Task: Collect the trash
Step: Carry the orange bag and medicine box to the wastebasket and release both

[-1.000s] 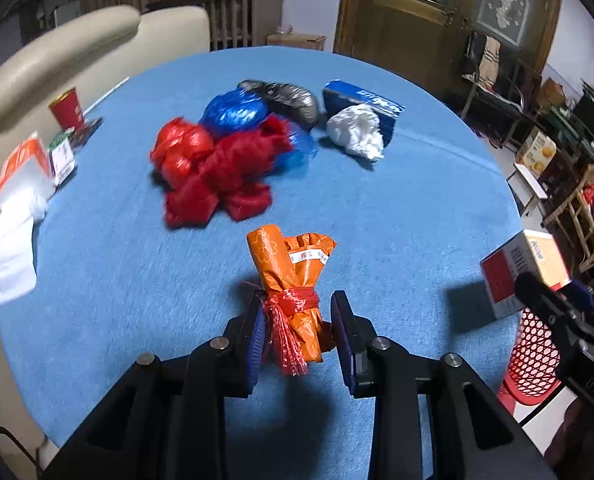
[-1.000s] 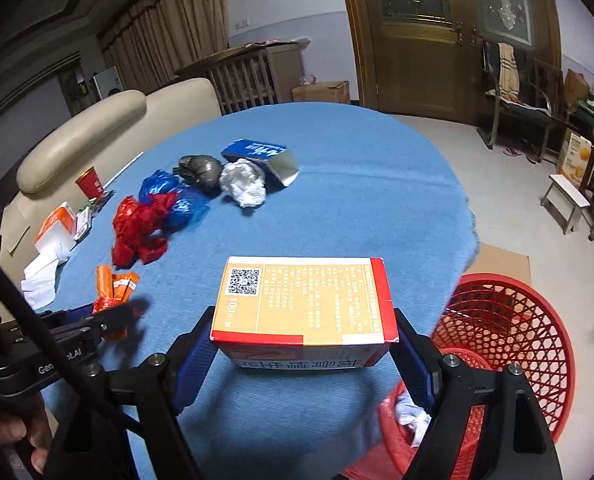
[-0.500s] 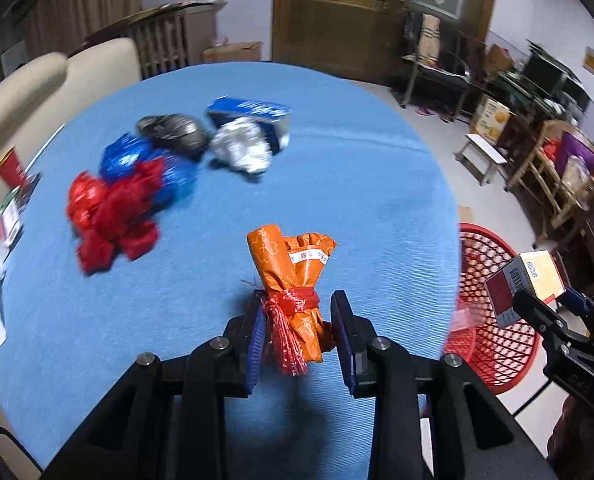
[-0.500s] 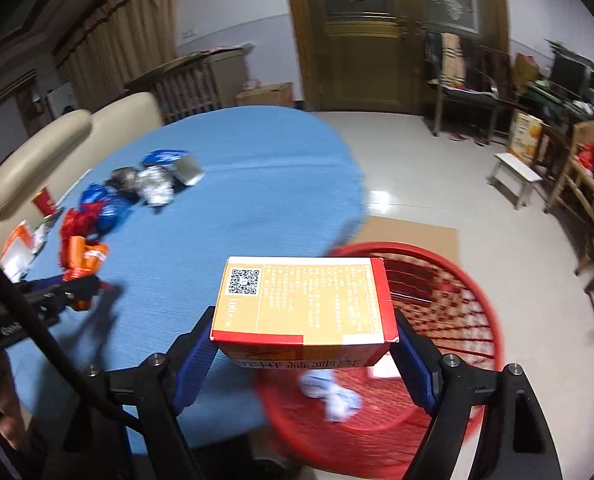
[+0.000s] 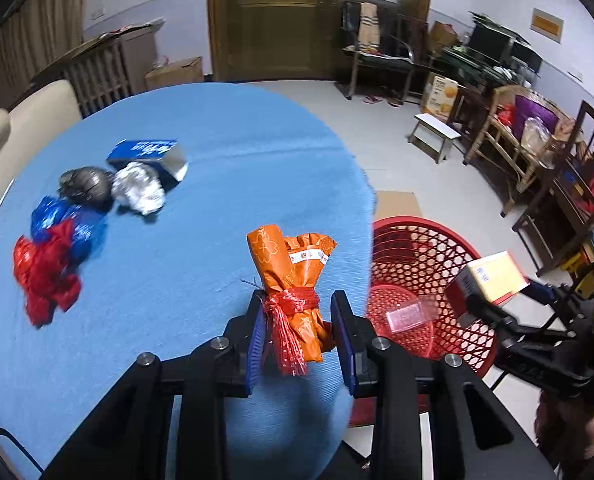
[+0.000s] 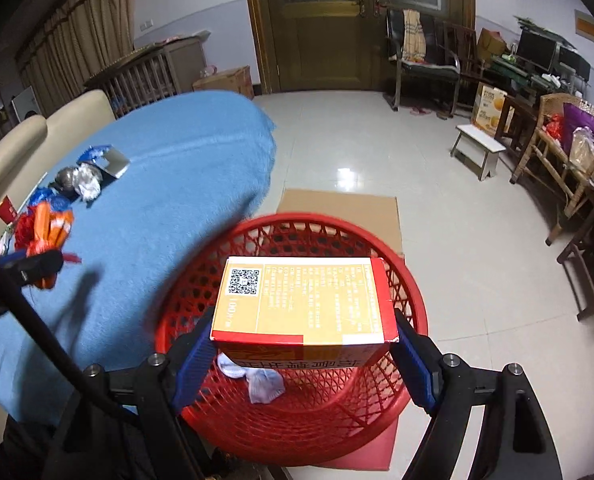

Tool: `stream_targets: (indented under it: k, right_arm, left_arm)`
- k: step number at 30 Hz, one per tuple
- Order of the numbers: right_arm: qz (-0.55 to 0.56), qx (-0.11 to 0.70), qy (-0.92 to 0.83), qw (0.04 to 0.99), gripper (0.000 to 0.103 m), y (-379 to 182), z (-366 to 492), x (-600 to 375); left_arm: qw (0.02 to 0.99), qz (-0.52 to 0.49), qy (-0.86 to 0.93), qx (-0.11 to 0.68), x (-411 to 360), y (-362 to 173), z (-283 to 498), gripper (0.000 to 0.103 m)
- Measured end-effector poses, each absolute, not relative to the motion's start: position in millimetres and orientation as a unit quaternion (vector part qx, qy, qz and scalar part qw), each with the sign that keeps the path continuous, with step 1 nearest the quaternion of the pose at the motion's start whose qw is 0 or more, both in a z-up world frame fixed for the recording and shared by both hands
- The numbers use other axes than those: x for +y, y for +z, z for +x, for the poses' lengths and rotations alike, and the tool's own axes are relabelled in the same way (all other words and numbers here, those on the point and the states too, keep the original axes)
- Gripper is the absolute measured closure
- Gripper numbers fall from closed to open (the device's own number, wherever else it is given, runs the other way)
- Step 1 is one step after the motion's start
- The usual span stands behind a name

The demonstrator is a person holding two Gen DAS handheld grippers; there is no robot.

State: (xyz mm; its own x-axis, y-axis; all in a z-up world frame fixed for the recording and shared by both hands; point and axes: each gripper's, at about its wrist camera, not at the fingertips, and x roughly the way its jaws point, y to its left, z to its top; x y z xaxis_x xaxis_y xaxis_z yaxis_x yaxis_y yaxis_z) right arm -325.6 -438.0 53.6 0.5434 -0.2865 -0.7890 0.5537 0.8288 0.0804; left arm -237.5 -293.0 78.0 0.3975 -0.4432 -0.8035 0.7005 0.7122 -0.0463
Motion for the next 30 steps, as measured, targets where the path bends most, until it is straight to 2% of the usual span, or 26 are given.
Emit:
stream_targets:
  k: [7,9,23,27,29,30]
  right_arm:
    - [0.167,0.451,-0.222,0.848,0.017,29,-324,-440]
    - [0.160,0.456,-0.229,0.845,0.002,25,-326,-439]
    - [0.227,0.369,-0.289,0.854,0.001,60,-376,-489]
    - [0.237,0.357,-0.298,0.853,0.001,65,-384,-497]
    - [0.240,0.353,-0.302,0.852,0.001,66,-388,-500]
    - [0.242,0.351,-0.304,0.852,0.001,67,-389,-501]
  left_arm:
    - [0.814,0.167,-0.365,0.421,-318,78,-247,0.069]
    - [0.811,0.170,-0.369,0.421,-323,77,-248,0.069]
    - [0.774,0.205,-0.417,0.430,-383,69,-274,0.069]
    - [0.753,0.212,-0.434,0.446,-401,59,-279,0.066]
    - [0.742,0.213,-0.441,0.458,-408,54,-279,0.047]
    - [0.739,0.216,-0.440,0.461,-410,52,-279,0.028]
